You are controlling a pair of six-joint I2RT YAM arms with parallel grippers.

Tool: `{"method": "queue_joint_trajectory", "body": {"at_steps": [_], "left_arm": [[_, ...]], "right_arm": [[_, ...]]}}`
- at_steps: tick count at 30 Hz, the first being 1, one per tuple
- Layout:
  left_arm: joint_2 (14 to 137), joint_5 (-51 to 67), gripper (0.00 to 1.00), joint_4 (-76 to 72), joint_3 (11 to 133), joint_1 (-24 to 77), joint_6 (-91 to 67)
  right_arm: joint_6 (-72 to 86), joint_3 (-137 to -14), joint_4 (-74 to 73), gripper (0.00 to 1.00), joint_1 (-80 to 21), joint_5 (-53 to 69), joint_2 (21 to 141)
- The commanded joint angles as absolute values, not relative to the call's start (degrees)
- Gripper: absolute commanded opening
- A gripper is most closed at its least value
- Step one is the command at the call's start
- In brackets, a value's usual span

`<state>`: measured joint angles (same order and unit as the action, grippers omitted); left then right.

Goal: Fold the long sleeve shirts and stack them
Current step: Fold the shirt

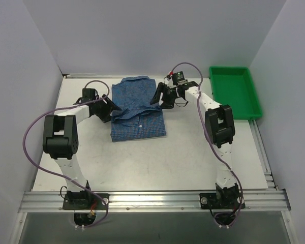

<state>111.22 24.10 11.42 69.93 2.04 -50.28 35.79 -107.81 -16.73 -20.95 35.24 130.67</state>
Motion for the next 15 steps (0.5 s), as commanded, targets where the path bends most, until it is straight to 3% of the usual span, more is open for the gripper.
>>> {"method": "queue_joint_trajectory", "body": {"at_steps": [1,2,4,5,10,15], "left_arm": [[104.25,23.74,0.75,7.82,72.41,1.14,-48.78],[101.63,22.77,0.78,8.34,72.6,1.14,-47.65],[98.28,21.19,0.95,9.66,72.42,1.14,-46.67],[94.78,19.09,0.97,10.45,71.99,1.14,-45.8],[83.43,12.67,0.97,13.27,66.55,2.46,-43.07],[73.84,7.39,0.96,15.2,57.14,9.73,-38.5]], "right_arm": [[30.78,-108.55,-16.96,0.63,-20.3,33.41,123.76],[29.98,-107.41,-16.96,0.7,-20.13,32.62,120.88],[26.74,-105.65,-17.14,0.74,-19.78,29.11,117.7],[25.67,-103.9,-17.14,0.75,-19.78,27.61,114.47],[21.89,-96.43,-17.31,0.76,-20.21,24.08,105.66],[18.03,-88.43,-17.14,0.66,-24.25,22.42,101.08]]}}
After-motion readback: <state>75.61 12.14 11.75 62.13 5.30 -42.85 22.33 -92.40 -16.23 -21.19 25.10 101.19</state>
